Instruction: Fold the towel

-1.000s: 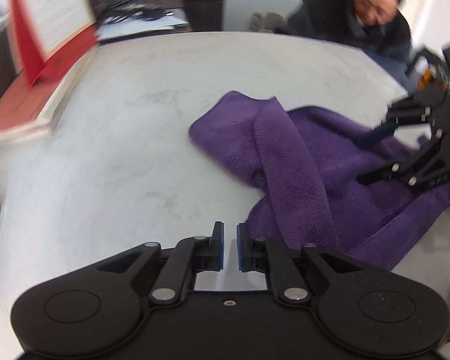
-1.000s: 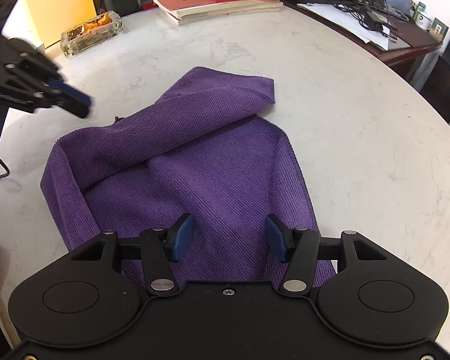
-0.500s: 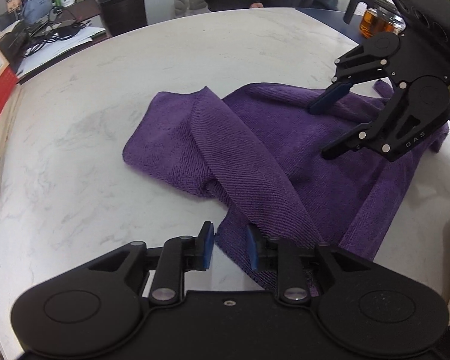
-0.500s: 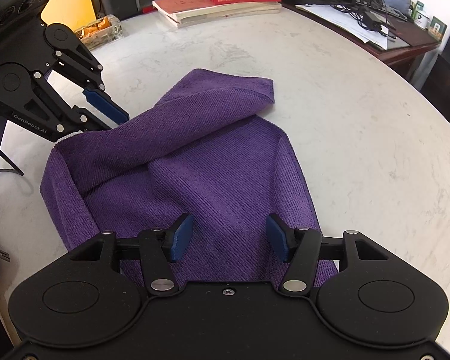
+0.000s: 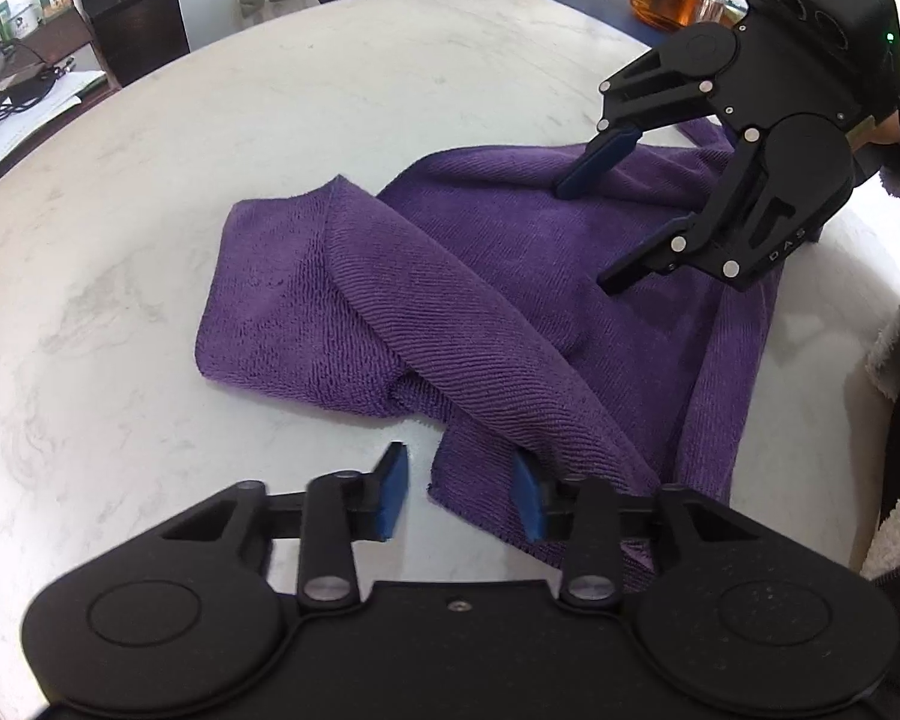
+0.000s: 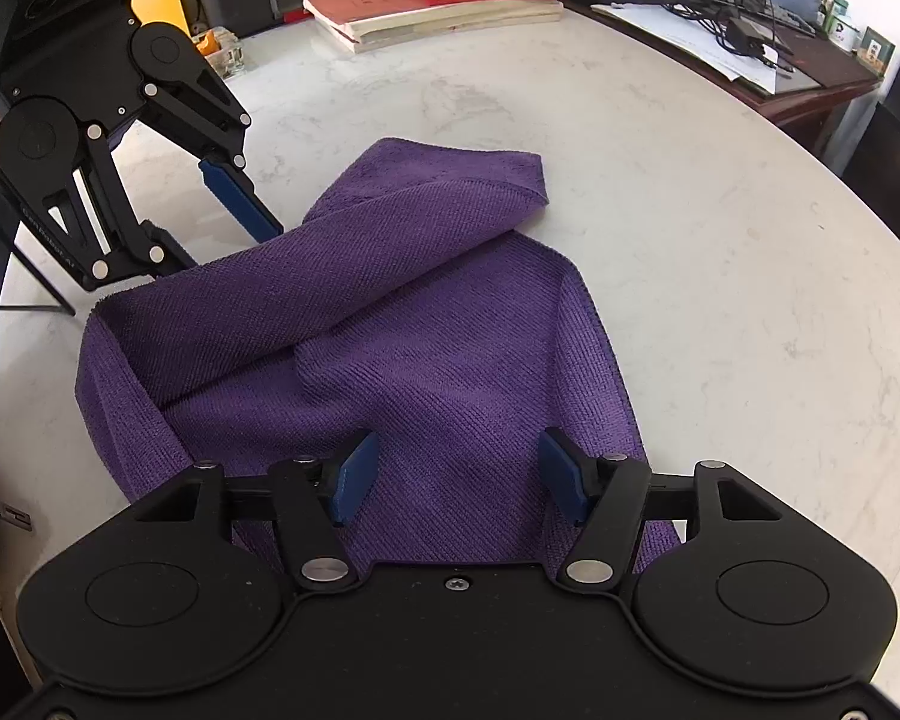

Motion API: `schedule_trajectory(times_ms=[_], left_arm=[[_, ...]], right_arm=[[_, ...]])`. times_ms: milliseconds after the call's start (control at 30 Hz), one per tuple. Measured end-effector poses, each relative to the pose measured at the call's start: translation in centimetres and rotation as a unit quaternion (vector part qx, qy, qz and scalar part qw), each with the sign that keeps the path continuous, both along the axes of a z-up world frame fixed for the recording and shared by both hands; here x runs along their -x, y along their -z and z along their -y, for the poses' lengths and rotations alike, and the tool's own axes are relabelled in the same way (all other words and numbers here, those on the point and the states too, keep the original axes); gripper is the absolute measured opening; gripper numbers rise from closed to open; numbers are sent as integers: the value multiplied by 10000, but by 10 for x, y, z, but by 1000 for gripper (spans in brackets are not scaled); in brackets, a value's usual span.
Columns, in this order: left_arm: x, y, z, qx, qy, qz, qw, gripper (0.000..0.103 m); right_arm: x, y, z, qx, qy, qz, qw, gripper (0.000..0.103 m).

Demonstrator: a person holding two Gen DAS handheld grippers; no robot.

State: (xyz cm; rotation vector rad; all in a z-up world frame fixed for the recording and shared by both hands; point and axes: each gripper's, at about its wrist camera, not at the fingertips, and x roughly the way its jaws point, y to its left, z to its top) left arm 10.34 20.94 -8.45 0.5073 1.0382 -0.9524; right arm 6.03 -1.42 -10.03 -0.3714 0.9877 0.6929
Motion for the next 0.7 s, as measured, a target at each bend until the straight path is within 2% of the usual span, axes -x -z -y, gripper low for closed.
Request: schedule_trajectory(times_ms=[133,167,367,500,700], left_arm=[[-3,0,1,-62,-124,-58,9999,5],[-2,1,0,-27,-154,-112,9998,3],[17,5,-5,272,-126,-428,9986,2],[29,6,-19,316,-445,-460,9974,2],[54,4,-47,147,-984,-449,9940,2]], right_arm=[[0,0,-1,6,8,2,10000,60],[0,0,-1,7,8,3,10000,60],[0,0,0,8,-1,9,10000,60],[0,0,1,5,4,21,10000,61],[-1,1,0,23,-7,37,10000,62]])
